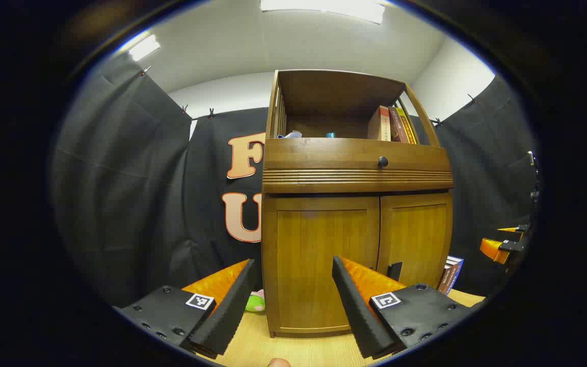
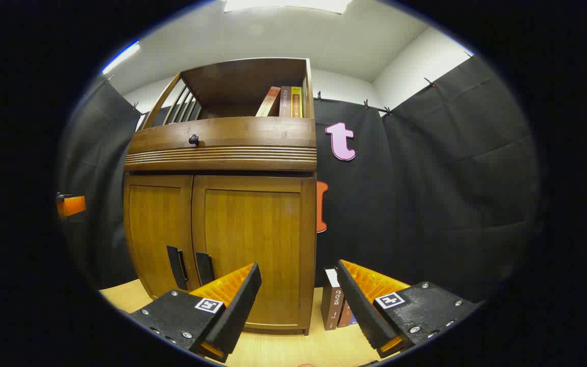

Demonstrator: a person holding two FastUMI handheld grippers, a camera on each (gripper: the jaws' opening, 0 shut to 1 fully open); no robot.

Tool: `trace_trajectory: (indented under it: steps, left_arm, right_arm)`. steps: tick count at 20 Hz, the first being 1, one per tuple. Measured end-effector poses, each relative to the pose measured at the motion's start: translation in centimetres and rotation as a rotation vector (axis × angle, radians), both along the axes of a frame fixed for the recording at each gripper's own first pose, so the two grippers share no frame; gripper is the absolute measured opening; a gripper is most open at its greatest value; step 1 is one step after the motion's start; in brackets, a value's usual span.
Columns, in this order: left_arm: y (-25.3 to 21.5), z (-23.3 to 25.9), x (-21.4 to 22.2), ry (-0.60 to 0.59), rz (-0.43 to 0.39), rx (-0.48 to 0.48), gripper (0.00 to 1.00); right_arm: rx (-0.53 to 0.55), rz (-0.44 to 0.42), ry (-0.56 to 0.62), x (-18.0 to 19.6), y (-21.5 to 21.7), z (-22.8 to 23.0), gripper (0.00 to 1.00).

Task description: Open the right door of the double-door shoe cabinet with the right hand, and open the left door with the left hand.

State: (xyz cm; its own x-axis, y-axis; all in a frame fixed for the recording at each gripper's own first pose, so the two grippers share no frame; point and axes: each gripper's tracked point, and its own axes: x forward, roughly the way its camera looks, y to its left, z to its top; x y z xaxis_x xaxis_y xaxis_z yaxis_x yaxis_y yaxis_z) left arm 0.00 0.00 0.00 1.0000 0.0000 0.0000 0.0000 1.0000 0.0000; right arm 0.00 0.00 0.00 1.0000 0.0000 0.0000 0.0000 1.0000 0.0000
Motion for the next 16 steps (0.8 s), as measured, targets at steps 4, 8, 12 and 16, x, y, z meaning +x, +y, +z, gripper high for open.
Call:
trace_trajectory:
  steps: [4,8,12,16]
  left_arm:
    - [0.3,0.4,-0.2,-0.009,0.004,0.014,0.96]
    - [-0.1,0.4,-0.3,-0.005,-0.004,0.021,0.95]
    - [-0.5,0.0,-0.3,0.006,-0.024,0.018,0.97]
    - [-0.2,-0.1,-0.4,0.008,-0.026,0.018,0.96]
  right_arm:
    - [0.001,-0.004,-0.002,-0.1,-0.3,0.2,1.00]
    - [0.005,-0.005,-0.007,-0.2,-0.2,0.4,1.00]
    - [-0.003,0.000,-0.004,-0.2,0.5,0.3,1.00]
    - [-0.006,0.003,0.003,0.0,1.1,-0.2,1.00]
